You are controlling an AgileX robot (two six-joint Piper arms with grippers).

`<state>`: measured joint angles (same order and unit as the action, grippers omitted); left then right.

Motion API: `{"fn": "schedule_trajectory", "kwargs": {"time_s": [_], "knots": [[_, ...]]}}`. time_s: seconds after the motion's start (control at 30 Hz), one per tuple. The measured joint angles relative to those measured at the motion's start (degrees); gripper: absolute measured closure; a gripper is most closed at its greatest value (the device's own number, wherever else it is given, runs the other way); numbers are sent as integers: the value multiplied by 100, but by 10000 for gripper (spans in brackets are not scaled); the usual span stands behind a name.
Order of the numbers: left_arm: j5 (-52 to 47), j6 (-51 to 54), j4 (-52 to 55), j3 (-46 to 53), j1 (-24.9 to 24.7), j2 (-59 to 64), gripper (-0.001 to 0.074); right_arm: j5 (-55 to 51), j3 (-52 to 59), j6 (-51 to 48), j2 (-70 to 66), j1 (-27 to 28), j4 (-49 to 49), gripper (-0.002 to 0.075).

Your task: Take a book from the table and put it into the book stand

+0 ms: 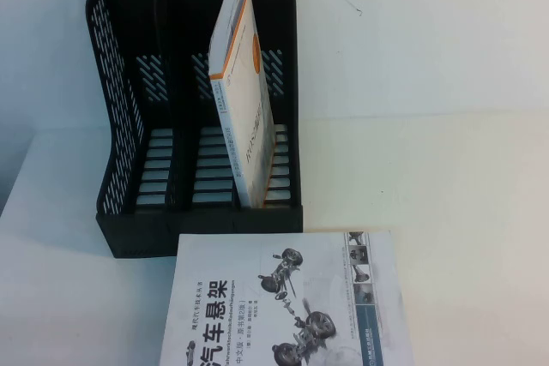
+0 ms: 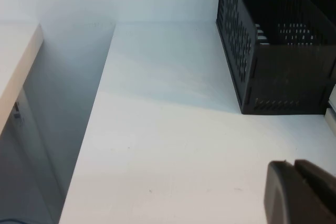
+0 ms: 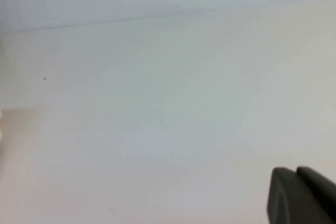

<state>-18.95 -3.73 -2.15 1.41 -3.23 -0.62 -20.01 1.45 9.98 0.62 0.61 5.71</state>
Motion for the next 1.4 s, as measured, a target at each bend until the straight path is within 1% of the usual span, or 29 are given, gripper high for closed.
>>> {"fn": "schedule_trajectory", "kwargs": {"time_s": [0.27,0.37,0.47,0.67,0.93,1.0,1.2,1.4], "knots": [[0,0,0,0,0,0,737,0,0,0,0,0,79,727],[77,0,25,0,0,0,736,271,12,0,0,0,89,727],[371,0,79,0,0,0,736,886,12,0,0,0,100,727],[1307,7,153,0,0,0,736,2033,12,0,0,0,109,727],[2995,115,215,0,0,0,736,3133,12,-140,0,0,177,727],[3250,141,215,0,0,0,736,3331,12,-118,0,0,205,727],[3651,222,247,0,0,0,736,3911,12,593,0,0,205,727],[4075,18,127,0,0,0,736,4060,12,540,0,0,62,727]]}}
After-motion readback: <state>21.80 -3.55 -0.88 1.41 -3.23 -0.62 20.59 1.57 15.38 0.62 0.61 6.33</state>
